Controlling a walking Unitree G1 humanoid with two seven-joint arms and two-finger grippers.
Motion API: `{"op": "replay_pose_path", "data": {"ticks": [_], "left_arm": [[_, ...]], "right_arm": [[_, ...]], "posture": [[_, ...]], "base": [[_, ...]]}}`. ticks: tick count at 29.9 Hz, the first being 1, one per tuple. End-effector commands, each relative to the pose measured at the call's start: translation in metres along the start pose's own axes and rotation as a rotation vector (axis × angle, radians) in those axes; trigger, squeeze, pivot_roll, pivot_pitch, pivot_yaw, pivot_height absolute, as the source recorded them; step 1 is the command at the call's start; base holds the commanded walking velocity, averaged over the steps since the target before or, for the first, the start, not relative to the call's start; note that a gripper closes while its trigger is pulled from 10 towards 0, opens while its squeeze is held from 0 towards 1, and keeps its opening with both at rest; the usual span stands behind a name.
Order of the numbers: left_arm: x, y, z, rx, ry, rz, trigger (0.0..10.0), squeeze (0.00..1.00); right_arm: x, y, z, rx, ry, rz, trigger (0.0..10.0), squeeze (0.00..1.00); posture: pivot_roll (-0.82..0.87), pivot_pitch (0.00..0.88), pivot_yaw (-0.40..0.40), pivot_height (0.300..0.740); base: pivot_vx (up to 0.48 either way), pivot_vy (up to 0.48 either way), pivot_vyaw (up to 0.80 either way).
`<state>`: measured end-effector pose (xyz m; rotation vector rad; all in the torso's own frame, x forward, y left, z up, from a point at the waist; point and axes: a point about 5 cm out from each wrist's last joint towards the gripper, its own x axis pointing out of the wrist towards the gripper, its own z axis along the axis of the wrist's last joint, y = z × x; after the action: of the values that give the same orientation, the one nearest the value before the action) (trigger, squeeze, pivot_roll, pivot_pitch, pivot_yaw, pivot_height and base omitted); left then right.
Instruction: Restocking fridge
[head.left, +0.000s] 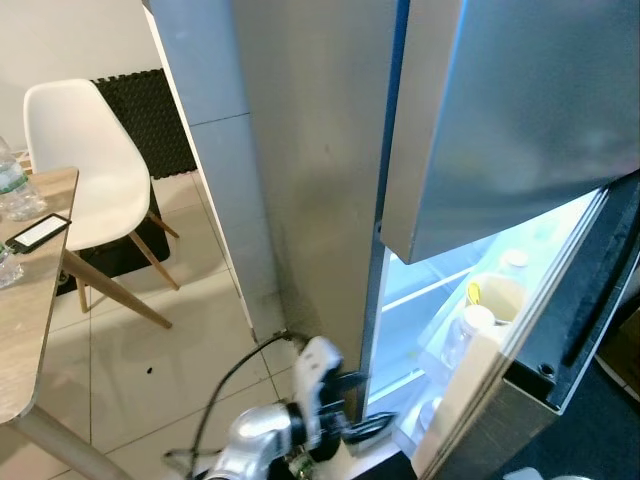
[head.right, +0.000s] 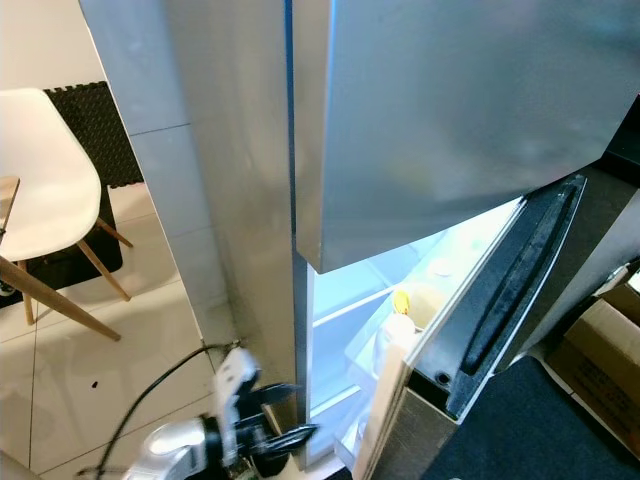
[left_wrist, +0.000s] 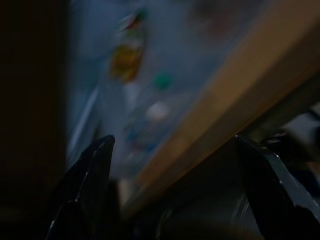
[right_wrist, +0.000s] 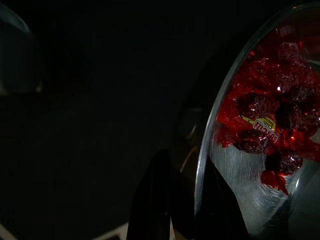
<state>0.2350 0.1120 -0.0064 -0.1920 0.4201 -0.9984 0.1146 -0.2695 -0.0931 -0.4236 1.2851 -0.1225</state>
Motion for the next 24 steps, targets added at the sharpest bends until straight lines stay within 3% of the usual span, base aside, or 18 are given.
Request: {"op": "replay_pose_path", "data": {"ticks": [1, 2, 3, 5, 6, 8, 10, 12, 15, 18, 24], "left_arm": [[-0.019, 0.009, -0.021, -0.082, 0.04, 0.133, 10.0, 0.0], [-0.03, 0.014, -0.033, -0.151, 0.05, 0.22, 10.0, 0.0], [-0.03, 0.014, -0.033, -0.151, 0.05, 0.22, 10.0, 0.0], [-0.047, 0.018, -0.052, -0.24, 0.079, 0.353, 10.0, 0.0], [-0.047, 0.018, -0.052, -0.24, 0.079, 0.353, 10.0, 0.0], [-0.07, 0.018, -0.077, -0.345, 0.144, 0.51, 10.0, 0.0], [-0.083, 0.016, -0.092, -0.398, 0.186, 0.59, 10.0, 0.0], [-0.083, 0.016, -0.092, -0.398, 0.186, 0.59, 10.0, 0.0], [-0.105, 0.005, -0.118, -0.507, 0.258, 0.71, 10.0, 0.0], [-0.114, -0.003, -0.131, -0.554, 0.296, 0.762, 10.0, 0.0], [-0.115, -0.019, -0.147, -0.584, 0.377, 0.776, 10.0, 0.0]], "right_arm": [[0.0, -0.003, -0.001, 0.033, 0.009, -0.025, 10.0, 0.0], [0.0, -0.004, -0.003, 0.052, 0.018, -0.032, 10.0, 0.0], [0.0, -0.004, -0.003, 0.052, 0.018, -0.032, 10.0, 0.0], [0.0, -0.004, -0.005, 0.078, 0.032, -0.039, 10.0, 0.0], [0.0, -0.004, -0.005, 0.078, 0.032, -0.039, 10.0, 0.0], [0.0, -0.005, -0.008, 0.097, 0.049, -0.041, 10.0, 0.0], [0.0, -0.005, -0.009, 0.105, 0.065, -0.043, 10.0, 0.0], [0.0, -0.005, -0.009, 0.105, 0.065, -0.043, 10.0, 0.0], [0.0, -0.008, -0.012, 0.107, 0.073, -0.052, 10.0, 0.0], [0.0, -0.01, -0.012, 0.114, 0.077, -0.055, 10.0, 0.0], [0.0, -0.011, -0.011, 0.112, 0.078, -0.052, 10.0, 0.0]], "posture": [[-0.02, 0.047, 0.014, 0.74], [-0.02, 0.051, 0.015, 0.74], [-0.02, 0.051, 0.015, 0.74], [-0.02, 0.049, 0.015, 0.74], [-0.02, 0.049, 0.015, 0.74], [-0.03, 0.048, 0.015, 0.74], [-0.03, 0.048, 0.015, 0.74], [-0.03, 0.048, 0.015, 0.74], [-0.03, 0.034, 0.012, 0.74], [-0.03, 0.025, 0.009, 0.74], [-0.03, 0.014, 0.005, 0.74]], "base": [[0.0, 0.0, 0.0], [0.0, 0.0, 0.0], [0.0, 0.0, 0.0], [0.0, 0.0, 0.0], [0.0, 0.0, 0.0], [0.0, 0.0, 0.0], [0.0, 0.0, 0.0], [0.0, 0.0, 0.0], [0.0, 0.0, -0.73], [0.0, 0.0, -0.73], [0.0, 0.0, -0.73]]}}
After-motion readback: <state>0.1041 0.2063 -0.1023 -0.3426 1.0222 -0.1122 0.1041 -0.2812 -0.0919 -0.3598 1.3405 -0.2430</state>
